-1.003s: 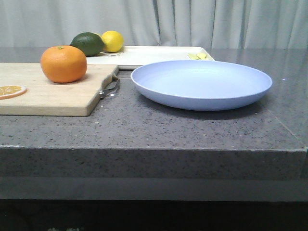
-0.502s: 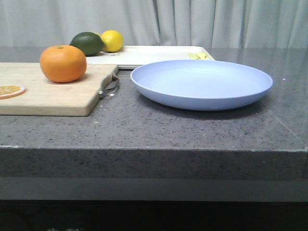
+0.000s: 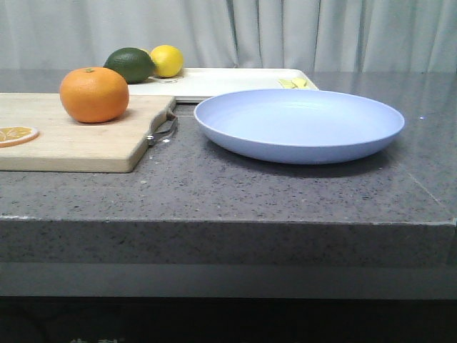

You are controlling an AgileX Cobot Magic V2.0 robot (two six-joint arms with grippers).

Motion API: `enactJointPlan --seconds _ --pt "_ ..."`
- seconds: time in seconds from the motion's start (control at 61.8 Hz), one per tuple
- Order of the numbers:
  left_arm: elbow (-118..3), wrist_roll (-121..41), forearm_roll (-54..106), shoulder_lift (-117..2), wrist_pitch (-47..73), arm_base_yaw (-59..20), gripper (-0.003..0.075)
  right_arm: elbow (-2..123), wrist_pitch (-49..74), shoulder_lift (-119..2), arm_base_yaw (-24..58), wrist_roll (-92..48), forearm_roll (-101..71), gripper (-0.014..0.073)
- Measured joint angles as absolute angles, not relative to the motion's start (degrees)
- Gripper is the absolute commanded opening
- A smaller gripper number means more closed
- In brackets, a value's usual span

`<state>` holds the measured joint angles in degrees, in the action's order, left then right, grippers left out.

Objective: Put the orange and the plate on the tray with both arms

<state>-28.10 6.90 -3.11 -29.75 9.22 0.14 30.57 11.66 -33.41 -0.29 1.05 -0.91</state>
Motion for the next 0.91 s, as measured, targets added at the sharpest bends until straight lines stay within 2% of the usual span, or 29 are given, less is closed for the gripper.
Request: enactJointPlan --seconds 0.113,0.194,0.227,0.307,0.388,0.421,0.453,0.566,0.906 --pt "-28.10 6.90 -3.11 -31.59 8.18 0.14 -0.0004 30.57 11.42 -34.36 -0.29 1.05 -0.91 0.0036" --pt "-28.10 6.90 -3.11 -31.72 7.96 0.14 0.0080 30.57 11.06 -34.36 -0.29 1.05 -0.91 0.0184" --pt "-28.11 6.90 -3.11 -31.72 7.83 0.14 0.0141 30.57 10.94 -34.36 -0.29 1.05 -0.91 0.0250" --pt "-28.22 6.90 -3.11 -31.72 7.73 0.14 0.0383 30.57 10.85 -34.36 -0.29 1.05 -0.91 0.0446" --pt "-28.22 6.90 -3.11 -31.72 7.73 0.14 0.0608 30.57 10.85 -34.36 -0.29 1.05 -0.91 0.0592" --pt "-28.22 6.90 -3.11 -31.72 7.73 0.14 0.0678 30.57 10.85 -34.36 -0.29 1.05 -0.91 0.0645" --pt "-28.22 6.90 -3.11 -31.72 7.73 0.14 0.0711 30.57 10.85 -34.36 -0.29 1.05 -0.91 0.0666" --pt "-28.22 6.90 -3.11 -31.76 7.73 0.14 0.0673 30.57 10.85 -34.36 -0.29 1.05 -0.91 0.0650" --pt "-28.22 6.90 -2.84 -36.04 2.79 0.14 0.0672 30.57 10.85 -34.36 -0.29 1.05 -0.91 0.0650"
